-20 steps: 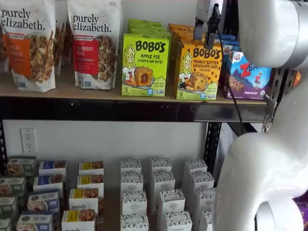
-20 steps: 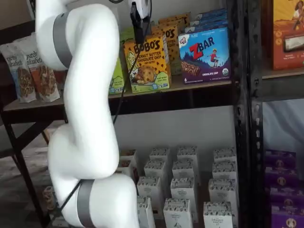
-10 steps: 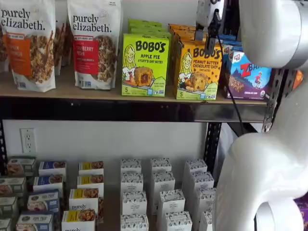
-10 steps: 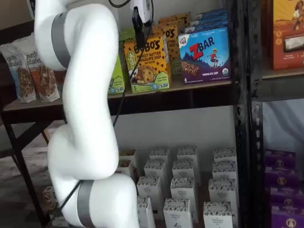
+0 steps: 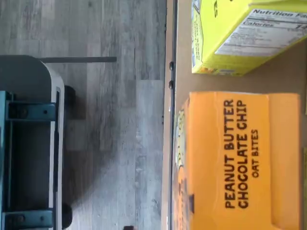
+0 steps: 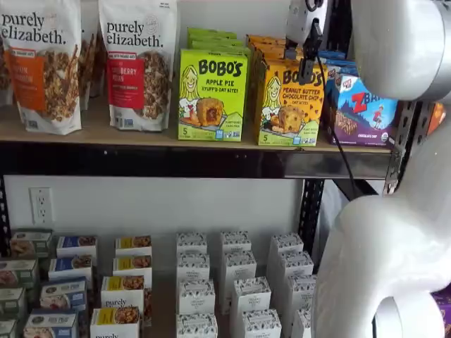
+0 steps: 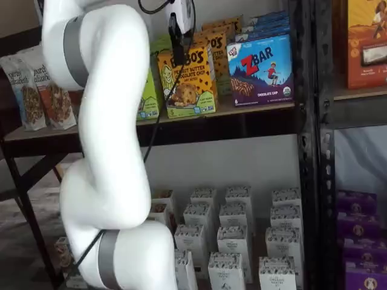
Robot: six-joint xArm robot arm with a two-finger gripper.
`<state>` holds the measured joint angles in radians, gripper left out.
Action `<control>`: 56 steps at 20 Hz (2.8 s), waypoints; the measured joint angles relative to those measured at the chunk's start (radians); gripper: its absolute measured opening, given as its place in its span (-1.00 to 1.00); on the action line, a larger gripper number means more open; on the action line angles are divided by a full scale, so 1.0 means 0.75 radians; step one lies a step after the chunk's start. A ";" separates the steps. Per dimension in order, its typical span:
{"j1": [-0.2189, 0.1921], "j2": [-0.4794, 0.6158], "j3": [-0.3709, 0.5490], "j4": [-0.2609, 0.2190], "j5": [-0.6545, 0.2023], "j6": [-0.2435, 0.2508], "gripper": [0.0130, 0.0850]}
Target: Pick up the orange box on the top shelf, the fifth box from the left
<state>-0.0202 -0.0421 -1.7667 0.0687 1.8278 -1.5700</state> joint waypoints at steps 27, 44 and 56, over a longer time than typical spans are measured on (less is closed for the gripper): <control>0.014 -0.010 0.063 -0.019 -0.035 0.008 0.22; 0.023 -0.013 0.067 -0.032 -0.052 0.014 0.22; 0.017 -0.014 0.067 -0.026 -0.052 0.010 -0.33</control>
<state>-0.0072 -0.0524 -1.7163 0.0489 1.7890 -1.5627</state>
